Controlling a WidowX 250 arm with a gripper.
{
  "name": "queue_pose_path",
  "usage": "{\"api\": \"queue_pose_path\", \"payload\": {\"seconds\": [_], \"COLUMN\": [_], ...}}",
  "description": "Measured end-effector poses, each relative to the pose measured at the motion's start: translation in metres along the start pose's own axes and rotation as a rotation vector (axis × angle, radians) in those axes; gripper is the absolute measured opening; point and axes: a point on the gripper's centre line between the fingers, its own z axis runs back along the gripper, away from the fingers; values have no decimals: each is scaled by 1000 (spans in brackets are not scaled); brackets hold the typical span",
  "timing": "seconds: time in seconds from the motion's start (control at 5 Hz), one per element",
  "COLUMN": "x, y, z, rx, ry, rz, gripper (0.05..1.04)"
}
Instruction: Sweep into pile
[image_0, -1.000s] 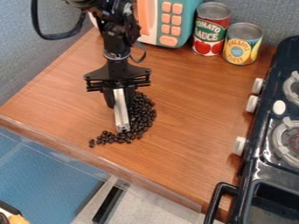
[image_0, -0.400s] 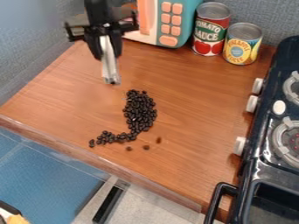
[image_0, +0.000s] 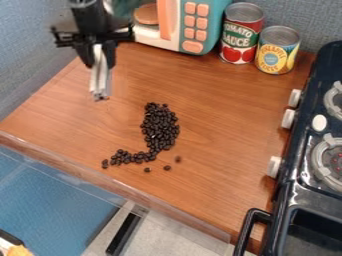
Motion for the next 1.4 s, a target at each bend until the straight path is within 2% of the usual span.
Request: {"api": "queue_pose_path", "payload": {"seconds": [0.4,0.6,0.8,1.4], "x": [-7,-20,-31,-57], "y": [10,15,20,27], "z": [-15,-28,-34,-44], "rx": [47,75,94,120], "ry": [-21,14,23,60], "rz": [-16,-28,-61,-97], "gripper": [364,364,364,364]}}
